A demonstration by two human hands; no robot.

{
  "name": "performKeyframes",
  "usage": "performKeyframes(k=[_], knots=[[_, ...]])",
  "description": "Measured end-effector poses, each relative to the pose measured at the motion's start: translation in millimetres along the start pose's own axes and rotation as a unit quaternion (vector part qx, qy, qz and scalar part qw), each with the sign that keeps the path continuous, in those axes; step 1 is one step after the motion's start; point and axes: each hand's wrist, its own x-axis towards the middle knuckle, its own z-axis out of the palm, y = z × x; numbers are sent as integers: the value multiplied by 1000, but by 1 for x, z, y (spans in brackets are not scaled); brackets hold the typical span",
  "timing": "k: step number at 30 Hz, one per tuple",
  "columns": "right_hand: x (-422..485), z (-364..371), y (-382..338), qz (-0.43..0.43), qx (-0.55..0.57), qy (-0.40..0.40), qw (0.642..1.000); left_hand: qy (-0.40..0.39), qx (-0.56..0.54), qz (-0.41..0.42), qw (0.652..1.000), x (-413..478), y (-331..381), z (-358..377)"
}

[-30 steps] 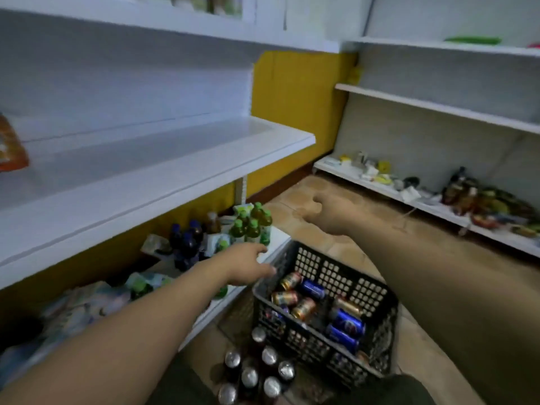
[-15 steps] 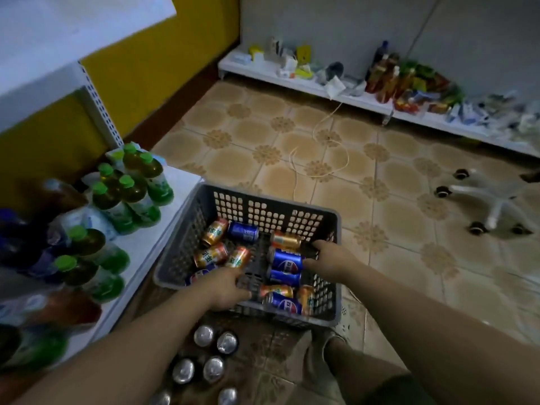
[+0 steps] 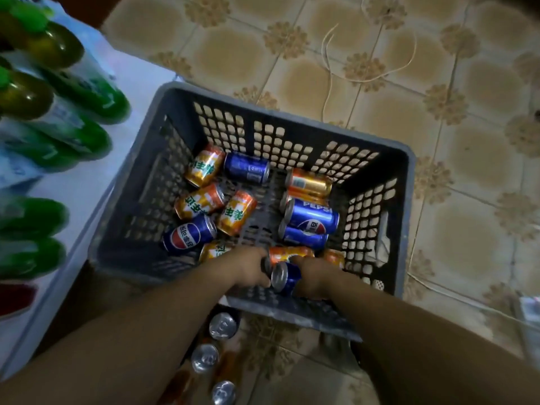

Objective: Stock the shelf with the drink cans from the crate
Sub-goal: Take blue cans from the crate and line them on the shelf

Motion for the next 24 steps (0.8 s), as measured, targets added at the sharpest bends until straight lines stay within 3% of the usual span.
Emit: performKeyframes(k=[6, 11, 15, 20, 22, 24], knots=[[13, 10, 3, -26, 4, 27, 999, -1, -29, 13, 999, 13, -13, 11], [-25, -12, -15, -77, 168, 96, 978, 44, -165, 52, 984, -18, -14, 4], [-73, -40, -50, -128, 179, 160, 962, 145, -332, 62, 930, -73, -4, -18], [-156, -67, -113, -203, 161, 243, 935, 286, -330, 83, 896, -174, 9, -50], [-192, -73, -138, -242, 159, 290, 912, 348, -347, 96, 865, -221, 11, -59], [-230, -80, -159, -268, 195, 325, 886, 413, -398, 98, 813, -268, 9, -64]])
